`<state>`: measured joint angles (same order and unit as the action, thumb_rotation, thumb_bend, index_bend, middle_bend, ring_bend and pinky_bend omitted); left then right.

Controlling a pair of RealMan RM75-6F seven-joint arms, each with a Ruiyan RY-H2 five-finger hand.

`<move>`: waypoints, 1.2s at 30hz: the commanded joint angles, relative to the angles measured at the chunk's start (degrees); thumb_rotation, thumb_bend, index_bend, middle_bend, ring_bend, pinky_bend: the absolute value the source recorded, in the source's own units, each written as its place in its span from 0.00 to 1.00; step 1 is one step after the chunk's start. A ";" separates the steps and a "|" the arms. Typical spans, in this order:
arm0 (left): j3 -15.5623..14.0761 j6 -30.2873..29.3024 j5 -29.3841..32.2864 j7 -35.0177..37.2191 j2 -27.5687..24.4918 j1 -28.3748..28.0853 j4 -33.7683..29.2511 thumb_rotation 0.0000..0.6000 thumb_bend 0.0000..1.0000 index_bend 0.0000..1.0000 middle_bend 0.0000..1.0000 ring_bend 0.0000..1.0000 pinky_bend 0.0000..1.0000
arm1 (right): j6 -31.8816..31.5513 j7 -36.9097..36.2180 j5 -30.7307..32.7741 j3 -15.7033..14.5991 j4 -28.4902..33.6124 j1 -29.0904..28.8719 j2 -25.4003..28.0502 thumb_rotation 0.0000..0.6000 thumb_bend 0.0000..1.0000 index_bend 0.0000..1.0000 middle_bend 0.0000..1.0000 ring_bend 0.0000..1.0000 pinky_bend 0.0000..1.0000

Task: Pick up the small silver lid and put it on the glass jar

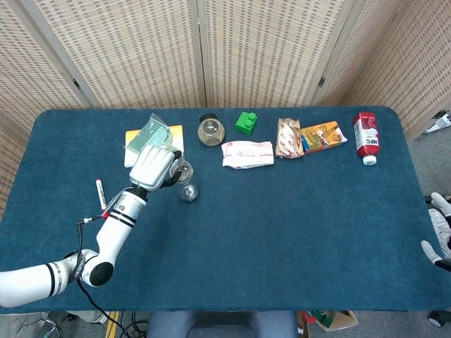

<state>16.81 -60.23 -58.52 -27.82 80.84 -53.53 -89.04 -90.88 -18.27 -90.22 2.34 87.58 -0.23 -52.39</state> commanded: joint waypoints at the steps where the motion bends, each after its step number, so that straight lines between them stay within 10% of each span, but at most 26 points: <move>1: 0.03 -0.48 -0.03 0.12 -0.19 0.22 -0.52 1.00 0.36 0.51 1.00 0.98 1.00 | -0.01 -0.01 0.02 0.01 -0.02 0.02 -0.02 1.00 0.30 0.02 0.19 0.08 0.23; 36: -3.09 2.28 4.52 -0.47 -5.67 1.28 -9.45 1.00 0.41 0.41 1.00 1.00 1.00 | 0.20 -0.02 0.26 0.09 -0.36 0.09 -0.32 1.00 0.30 0.02 0.19 0.08 0.23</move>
<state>13.75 -57.94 -54.04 -28.26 75.14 -52.23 -98.52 -90.67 -18.29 -89.96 2.43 87.22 -0.14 -52.71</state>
